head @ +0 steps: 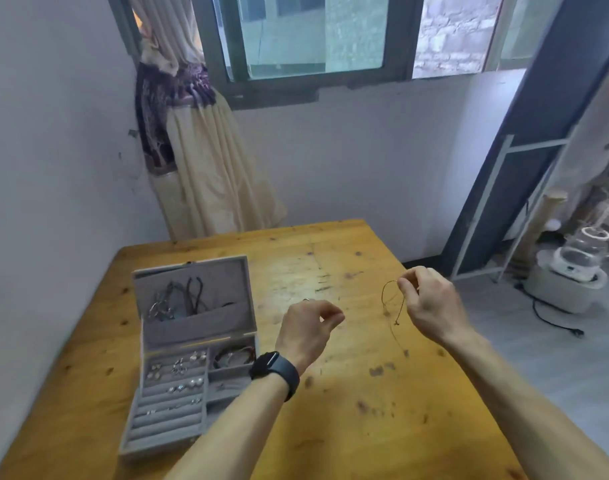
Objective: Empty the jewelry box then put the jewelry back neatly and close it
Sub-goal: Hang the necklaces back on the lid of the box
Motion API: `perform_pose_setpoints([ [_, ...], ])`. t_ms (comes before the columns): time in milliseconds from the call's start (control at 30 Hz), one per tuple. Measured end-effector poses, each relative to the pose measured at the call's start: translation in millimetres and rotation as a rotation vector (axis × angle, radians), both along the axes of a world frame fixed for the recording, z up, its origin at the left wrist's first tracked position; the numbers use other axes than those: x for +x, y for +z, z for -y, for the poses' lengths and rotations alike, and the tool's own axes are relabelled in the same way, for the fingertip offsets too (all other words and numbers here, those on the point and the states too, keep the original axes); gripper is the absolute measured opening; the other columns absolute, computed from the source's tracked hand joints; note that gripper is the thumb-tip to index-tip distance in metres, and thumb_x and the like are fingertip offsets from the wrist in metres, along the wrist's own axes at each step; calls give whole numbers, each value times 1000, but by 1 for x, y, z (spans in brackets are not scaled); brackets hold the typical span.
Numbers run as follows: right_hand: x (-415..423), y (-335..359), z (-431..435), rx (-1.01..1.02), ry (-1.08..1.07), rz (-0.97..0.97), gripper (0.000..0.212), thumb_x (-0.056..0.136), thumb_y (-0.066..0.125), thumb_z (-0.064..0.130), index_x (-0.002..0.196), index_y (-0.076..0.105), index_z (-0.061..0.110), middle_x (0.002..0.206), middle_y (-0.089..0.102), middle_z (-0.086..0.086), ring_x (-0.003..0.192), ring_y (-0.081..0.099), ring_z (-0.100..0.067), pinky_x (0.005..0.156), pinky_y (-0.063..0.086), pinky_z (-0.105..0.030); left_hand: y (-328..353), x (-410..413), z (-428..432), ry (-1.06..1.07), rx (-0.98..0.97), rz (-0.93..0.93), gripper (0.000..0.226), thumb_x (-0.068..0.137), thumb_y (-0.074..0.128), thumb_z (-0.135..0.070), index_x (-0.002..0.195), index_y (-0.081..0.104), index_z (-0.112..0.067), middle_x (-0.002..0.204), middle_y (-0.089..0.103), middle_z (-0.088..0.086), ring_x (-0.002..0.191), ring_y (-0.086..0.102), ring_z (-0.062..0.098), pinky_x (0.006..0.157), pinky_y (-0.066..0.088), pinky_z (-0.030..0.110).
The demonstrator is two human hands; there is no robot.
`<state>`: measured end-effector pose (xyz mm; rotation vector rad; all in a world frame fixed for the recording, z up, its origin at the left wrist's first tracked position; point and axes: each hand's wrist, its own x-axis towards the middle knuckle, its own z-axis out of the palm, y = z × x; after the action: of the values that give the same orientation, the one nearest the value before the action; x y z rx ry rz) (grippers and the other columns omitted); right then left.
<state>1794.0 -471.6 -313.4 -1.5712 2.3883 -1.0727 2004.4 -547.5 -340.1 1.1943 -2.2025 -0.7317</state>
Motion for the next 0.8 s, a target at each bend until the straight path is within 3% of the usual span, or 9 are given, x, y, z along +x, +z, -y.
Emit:
perform_pose_setpoints([
  [100,-28,13,39,-45,-17,22,18,102,50,27,97,63,15,98,61,-1,89,58,-20,79,51,-39,1,-34,38,8,-12,8,10,91,71,-30,97,79,-27,92,73,-15,83,61,-2,73,44,8],
  [300,-75,20,107,-181,-49,83,17,102,50,26,96,62,16,96,58,1,87,56,-18,78,48,-35,-17,-100,104,4,-27,48,14,93,68,-32,101,77,-27,98,73,-11,88,63,4,82,52,21],
  [500,-87,-45,110,-36,-59,154,18,102,51,28,96,63,17,96,60,2,89,57,-17,81,48,-34,-63,-129,140,13,9,198,14,93,66,-34,101,76,-29,103,73,-7,94,65,12,86,53,29],
  [800,-87,-110,59,233,-155,130,19,99,51,40,93,62,26,96,62,9,92,59,-17,79,52,-37,-74,-146,140,-53,-21,204,16,94,65,-35,102,76,-28,103,70,-4,94,63,15,86,52,32],
])
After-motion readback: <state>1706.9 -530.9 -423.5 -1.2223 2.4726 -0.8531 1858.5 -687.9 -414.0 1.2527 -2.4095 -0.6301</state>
